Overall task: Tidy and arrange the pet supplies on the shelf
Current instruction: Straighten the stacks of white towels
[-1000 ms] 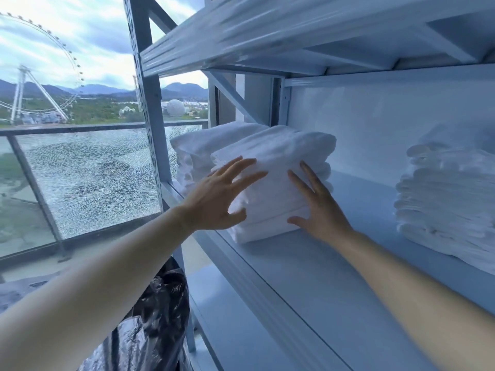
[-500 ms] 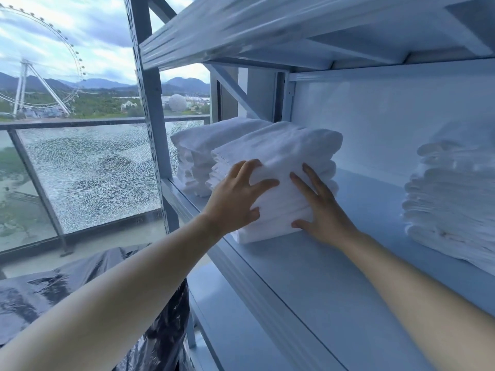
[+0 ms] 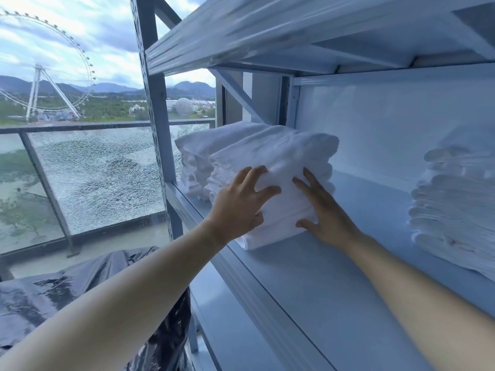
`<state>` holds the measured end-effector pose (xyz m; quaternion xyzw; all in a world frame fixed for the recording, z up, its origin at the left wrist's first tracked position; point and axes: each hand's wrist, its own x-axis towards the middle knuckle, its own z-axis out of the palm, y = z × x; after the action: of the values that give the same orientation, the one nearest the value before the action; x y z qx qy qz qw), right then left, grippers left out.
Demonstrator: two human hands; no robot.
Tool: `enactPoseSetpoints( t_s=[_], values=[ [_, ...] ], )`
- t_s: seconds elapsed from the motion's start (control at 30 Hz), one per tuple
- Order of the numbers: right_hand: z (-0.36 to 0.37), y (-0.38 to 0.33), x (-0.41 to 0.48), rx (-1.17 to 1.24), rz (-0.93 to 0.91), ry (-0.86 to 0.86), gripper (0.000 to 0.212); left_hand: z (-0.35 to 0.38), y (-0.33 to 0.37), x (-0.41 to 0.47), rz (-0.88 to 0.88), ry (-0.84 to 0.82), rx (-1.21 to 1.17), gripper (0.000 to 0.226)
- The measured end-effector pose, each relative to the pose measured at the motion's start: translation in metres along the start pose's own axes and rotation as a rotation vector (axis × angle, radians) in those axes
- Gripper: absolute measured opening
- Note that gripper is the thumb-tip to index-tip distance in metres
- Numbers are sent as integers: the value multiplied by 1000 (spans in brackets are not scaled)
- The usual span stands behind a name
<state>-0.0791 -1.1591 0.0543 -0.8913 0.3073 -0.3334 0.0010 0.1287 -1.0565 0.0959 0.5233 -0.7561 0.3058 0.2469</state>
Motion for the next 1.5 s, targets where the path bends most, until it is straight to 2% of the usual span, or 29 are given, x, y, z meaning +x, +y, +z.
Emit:
enactPoseSetpoints(
  t_s=[0.23, 0.37, 0.47, 0.63, 0.87, 1.03, 1.3, 1.5],
  values=[
    [14, -20, 4, -96, 33, -7, 102, 12, -19, -10, -30, -10, 28, 55],
    [4, -20, 4, -210, 35, 25, 100, 23, -17, -12, -35, 72, 10, 51],
    [1, -20, 8, -292, -43, 55, 100, 27, -16, -8, -45, 136, -24, 47],
    [4, -23, 14, -261, -64, -33, 101, 33, -23, -2, -28, 149, -14, 42],
    [-3, -24, 11, -238, -43, -61, 97, 26, -12, 2, -41, 171, 41, 40],
    [-24, -13, -5, -259, 32, -8, 87, 20, 15, 21, 30, 178, 58, 47],
    [-93, 18, -66, -418, 134, 107, 81, 34, 86, 58, 115, 57, -152, 49],
    [-148, 42, -132, -545, 299, 113, 84, 51, 162, 94, 224, 75, -299, 48]
  ],
)
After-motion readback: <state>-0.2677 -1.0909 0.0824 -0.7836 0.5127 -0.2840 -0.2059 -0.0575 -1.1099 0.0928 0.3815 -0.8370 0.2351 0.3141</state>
